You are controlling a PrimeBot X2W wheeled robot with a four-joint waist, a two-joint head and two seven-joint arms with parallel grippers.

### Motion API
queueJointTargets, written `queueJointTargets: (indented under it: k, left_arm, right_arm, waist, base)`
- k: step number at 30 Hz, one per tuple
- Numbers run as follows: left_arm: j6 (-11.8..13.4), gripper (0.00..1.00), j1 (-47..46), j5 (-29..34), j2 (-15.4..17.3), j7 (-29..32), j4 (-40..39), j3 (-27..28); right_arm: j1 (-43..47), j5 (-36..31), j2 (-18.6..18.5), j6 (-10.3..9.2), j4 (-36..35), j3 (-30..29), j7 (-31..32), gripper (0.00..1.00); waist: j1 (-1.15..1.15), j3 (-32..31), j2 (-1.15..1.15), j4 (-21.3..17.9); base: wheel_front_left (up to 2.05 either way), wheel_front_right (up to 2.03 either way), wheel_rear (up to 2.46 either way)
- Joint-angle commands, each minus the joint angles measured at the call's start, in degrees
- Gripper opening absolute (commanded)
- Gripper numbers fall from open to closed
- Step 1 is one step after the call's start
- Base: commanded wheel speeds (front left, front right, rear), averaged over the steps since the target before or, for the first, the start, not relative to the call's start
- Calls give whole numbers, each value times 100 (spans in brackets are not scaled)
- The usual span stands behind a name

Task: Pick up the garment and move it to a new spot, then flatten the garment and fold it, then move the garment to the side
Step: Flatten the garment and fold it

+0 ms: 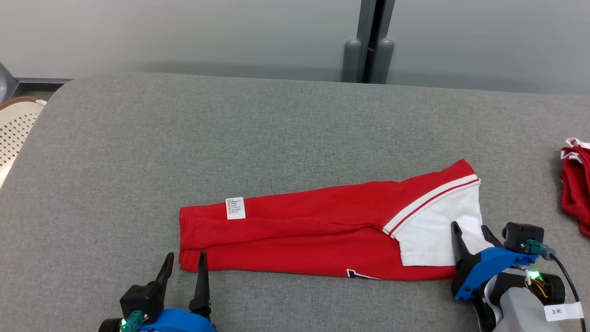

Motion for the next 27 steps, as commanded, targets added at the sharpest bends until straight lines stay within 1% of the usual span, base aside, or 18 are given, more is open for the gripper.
queueJointTargets:
  k: [1,5,6,7,8,12,18,21,23,24,27]
  left_arm:
    - [-12,100,-51,20,-2,-26,6,36]
    - [-51,100,-71,75,-3,-26,36,49]
    - [-44,100,-102,71,-2,-26,43,42]
    - [-34,100,-127,61,-2,-26,50,35]
    - [-30,100,-143,42,-3,-26,59,26]
    - [-7,100,-139,-4,1,-26,93,1]
    - [-3,100,44,-18,-2,-26,112,42]
    - [-13,100,102,-32,-3,-26,120,21]
    - [-21,100,121,-46,-1,-26,113,-15]
    - [-22,100,117,-60,0,-26,110,-44]
    - [-13,100,77,-132,0,-26,82,-129]
  right_arm:
    - [148,-49,9,-14,225,-63,74,100]
    - [75,-255,-6,-21,598,-295,19,100]
    - [32,-261,-5,-21,685,-267,22,96]
    - [-20,-243,3,-20,772,-206,12,47]
    - [-67,-216,14,-20,852,-153,3,0]
    - [-181,-114,37,-14,933,-89,-173,0]
    - [54,-116,-155,-18,394,-611,-320,0]
    - [150,-76,-142,-12,-158,-682,-333,0]
    - [223,80,-68,-8,-582,-472,-335,0]
    - [260,259,-30,-8,-809,-237,-335,0]
    - [565,928,3,-8,-1519,707,-331,0]
  waist:
    - [-1,4,0,-6]
    - [-1,18,0,-54]
    - [-1,23,0,-60]
    - [-1,26,0,-65]
    - [-1,25,0,-73]
    - [-1,-14,0,-129]
    - [-1,-225,0,-358]
    - [-1,-276,0,-459]
    - [-1,-294,0,-502]
    - [-1,-298,0,-512]
    - [-1,-312,0,-517]
  base:
    - [0,0,0]
    - [0,0,0]
    - [0,0,0]
    - [0,0,0]
    - [0,0,0]
    - [0,0,0]
    - [0,0,0]
    - [0,0,0]
    - [0,0,0]
    - [0,0,0]
    - [0,0,0]
